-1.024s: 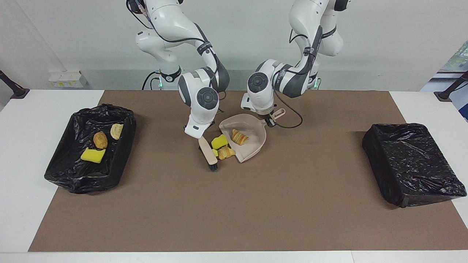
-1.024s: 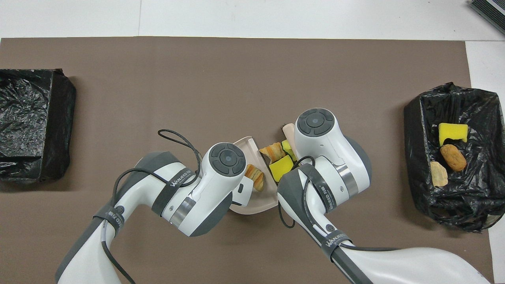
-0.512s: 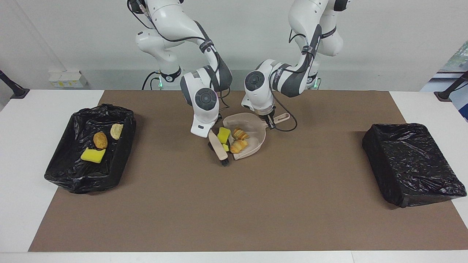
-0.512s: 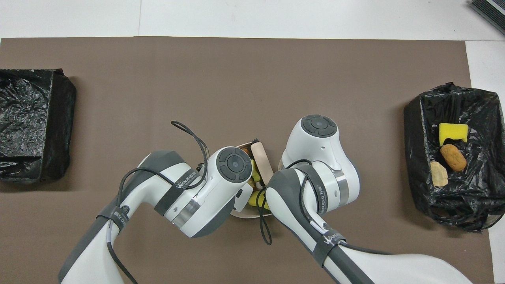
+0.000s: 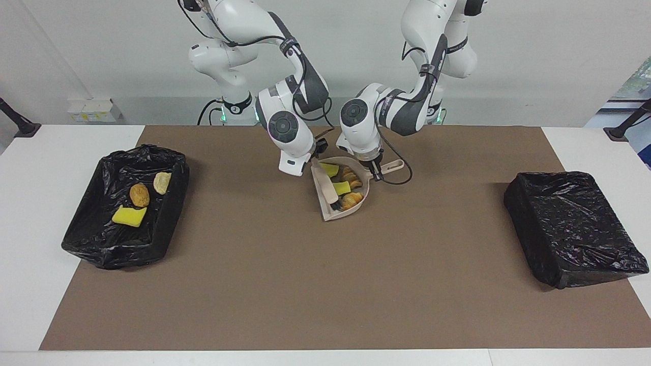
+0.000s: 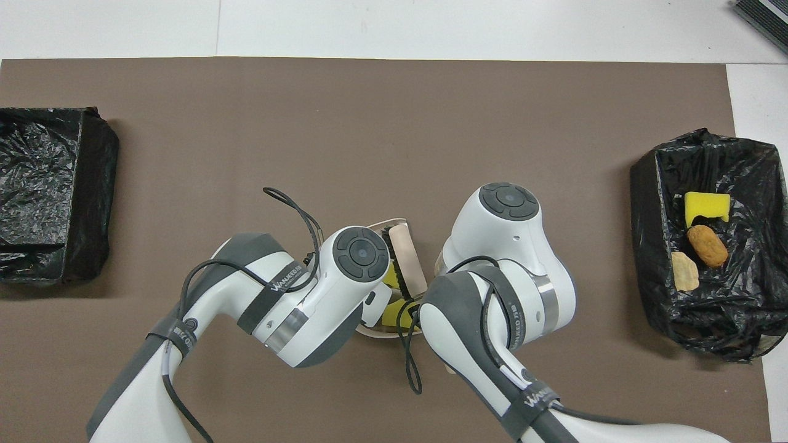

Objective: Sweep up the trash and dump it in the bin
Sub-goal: 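Carry the loaded dustpan toward the bin nearest the left arm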

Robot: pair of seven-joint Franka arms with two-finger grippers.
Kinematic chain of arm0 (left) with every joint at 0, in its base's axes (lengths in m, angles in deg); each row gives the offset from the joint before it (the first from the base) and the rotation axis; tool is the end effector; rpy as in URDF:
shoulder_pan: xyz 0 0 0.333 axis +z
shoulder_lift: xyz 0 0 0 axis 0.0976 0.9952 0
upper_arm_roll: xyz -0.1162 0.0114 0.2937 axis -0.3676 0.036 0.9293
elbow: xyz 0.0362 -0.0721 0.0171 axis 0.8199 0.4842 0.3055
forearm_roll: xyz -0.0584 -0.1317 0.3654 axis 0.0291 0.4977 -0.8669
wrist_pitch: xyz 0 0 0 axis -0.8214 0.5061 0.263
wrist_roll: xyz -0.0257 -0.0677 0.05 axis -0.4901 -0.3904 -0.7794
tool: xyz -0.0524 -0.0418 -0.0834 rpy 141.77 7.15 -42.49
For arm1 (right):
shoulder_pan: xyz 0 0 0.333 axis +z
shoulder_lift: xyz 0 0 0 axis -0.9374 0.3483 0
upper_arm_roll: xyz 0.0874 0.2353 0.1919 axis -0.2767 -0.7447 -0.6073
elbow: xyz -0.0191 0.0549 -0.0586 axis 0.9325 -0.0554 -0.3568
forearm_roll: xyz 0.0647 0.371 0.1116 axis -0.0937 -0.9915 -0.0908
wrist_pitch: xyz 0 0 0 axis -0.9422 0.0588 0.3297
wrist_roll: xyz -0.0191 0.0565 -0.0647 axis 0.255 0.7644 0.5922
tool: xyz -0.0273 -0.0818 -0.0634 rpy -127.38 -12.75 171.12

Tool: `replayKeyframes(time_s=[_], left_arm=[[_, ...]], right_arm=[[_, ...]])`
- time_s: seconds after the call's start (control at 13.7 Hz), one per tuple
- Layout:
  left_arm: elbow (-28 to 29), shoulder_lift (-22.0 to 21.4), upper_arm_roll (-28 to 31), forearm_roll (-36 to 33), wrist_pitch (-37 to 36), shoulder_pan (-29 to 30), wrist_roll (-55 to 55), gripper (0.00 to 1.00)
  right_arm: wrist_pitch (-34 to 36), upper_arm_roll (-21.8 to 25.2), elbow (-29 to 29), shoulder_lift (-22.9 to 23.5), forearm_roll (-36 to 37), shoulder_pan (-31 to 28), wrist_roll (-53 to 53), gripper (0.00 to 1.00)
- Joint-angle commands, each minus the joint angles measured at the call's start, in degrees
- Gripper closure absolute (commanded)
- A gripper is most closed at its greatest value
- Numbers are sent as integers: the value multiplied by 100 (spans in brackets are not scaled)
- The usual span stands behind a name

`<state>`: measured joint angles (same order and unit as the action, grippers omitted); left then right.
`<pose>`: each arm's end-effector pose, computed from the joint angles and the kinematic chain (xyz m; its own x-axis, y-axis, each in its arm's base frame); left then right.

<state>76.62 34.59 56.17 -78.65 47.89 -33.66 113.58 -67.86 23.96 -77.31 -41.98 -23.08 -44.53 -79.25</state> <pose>0.4451 -0.3452 0.3333 0.1514 -0.9397 -0.3065 -0.9809 -0.1812 0.0711 0.4736 0.2854 0.3625 0.8352 0.4091 -0.3676 0.2935 -0.8968 -0.3311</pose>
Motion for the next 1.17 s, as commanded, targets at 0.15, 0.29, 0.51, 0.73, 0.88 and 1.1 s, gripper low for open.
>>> replayKeyframes(time_s=[0.15,0.29,0.51,0.73,0.88,1.1], left_arm=[[105,-70,-27,-30,438,349,498,100],[122,-297,-27,-13,404,506,777,100],[499,-982,-10,-4,325,849,1305,100],[536,-1440,-1,-13,-70,1577,1805,100],[422,-1660,17,-13,-141,2253,2332,100],[88,-1617,26,-48,-28,3255,3089,100]], right_arm=[[406,27,48,-368,374,-522,-81,100],[451,27,110,-386,558,-724,-81,100],[521,10,93,-421,673,-1198,-90,100],[521,-16,-22,-509,980,-1183,-422,100],[486,-43,-48,-552,1148,-973,-687,100],[424,-52,-189,-702,1131,-376,-1494,100]])
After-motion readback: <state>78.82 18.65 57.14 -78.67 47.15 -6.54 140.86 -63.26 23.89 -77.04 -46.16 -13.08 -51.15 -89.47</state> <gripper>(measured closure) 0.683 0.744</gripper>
